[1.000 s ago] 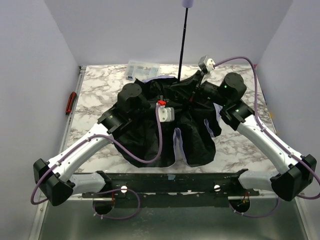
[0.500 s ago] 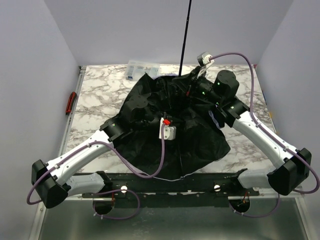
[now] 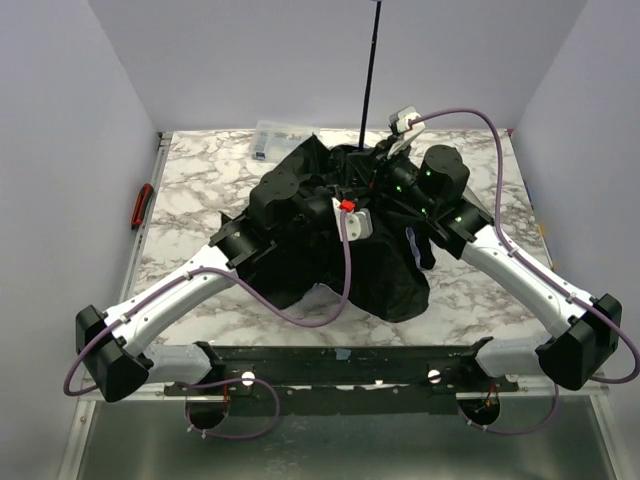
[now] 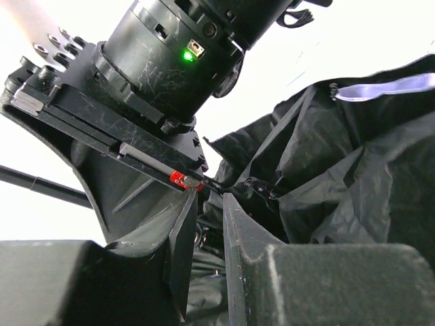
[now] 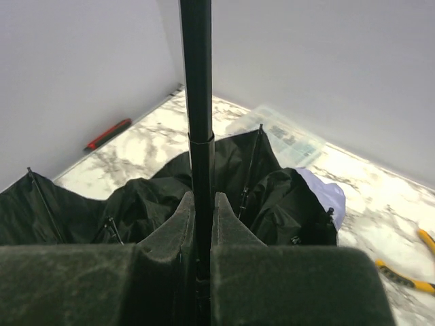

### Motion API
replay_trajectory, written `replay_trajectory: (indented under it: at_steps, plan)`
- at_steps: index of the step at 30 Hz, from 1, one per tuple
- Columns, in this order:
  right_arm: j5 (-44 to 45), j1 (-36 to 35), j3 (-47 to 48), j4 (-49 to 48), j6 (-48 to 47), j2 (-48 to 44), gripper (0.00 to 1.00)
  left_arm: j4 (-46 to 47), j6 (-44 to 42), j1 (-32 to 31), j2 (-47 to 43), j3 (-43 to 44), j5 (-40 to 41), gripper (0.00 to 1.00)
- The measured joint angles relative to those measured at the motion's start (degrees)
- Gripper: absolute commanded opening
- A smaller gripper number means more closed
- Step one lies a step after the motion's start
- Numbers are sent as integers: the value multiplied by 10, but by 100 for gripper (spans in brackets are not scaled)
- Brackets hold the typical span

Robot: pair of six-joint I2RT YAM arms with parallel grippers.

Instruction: Open the umbrella

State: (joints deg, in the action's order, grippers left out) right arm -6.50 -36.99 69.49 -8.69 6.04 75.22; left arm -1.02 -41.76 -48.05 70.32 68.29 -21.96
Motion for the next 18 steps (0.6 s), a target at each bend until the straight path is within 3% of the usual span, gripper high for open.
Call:
replay_trajectory:
  at_steps: [6,18]
  plan:
    - [50,1,0,9,-16,1,1,-4,-23,-15,30,12,55,20]
    - [41,-17,10,6,-1,6,1,-3,-55,-38,71,-33,63,13]
